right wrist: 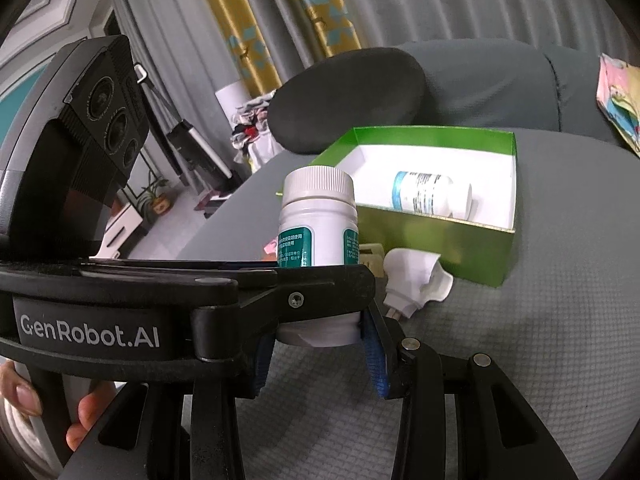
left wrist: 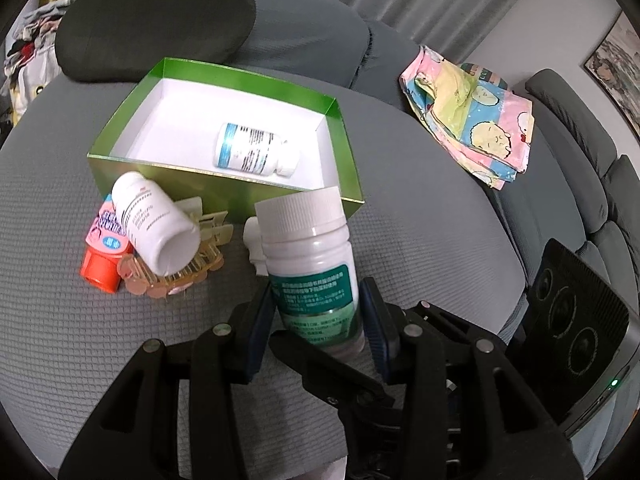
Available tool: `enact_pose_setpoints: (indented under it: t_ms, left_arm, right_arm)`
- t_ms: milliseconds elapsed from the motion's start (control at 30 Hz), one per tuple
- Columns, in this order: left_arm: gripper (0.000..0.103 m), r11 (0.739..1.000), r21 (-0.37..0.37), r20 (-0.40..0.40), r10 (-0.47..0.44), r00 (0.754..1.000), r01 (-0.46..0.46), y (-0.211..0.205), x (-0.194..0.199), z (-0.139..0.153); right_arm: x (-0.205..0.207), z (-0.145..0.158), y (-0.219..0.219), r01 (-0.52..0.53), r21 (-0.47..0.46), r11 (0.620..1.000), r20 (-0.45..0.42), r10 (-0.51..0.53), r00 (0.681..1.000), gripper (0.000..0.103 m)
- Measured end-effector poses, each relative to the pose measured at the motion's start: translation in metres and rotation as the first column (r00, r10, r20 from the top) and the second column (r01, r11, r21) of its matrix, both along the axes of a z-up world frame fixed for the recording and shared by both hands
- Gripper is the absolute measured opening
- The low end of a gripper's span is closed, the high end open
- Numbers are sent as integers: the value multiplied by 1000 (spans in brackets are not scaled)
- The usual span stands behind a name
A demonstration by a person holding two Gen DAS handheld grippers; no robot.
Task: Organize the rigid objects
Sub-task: 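Lift the green-label bottle with the right tool toward the box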
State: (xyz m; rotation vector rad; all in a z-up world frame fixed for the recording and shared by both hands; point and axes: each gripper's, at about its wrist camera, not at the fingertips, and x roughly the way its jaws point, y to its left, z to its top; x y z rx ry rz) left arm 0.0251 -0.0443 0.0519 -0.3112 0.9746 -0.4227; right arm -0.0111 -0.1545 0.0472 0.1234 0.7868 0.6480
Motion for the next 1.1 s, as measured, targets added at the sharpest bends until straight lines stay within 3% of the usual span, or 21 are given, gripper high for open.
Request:
enact_pose_setpoints:
  t_ms: [1100]
  left_arm:
    - [41,998,30,67,-52,996,50,-7,48,20]
  right_arm:
    - [40,20,-5,47,3,999,59,-47,997,42]
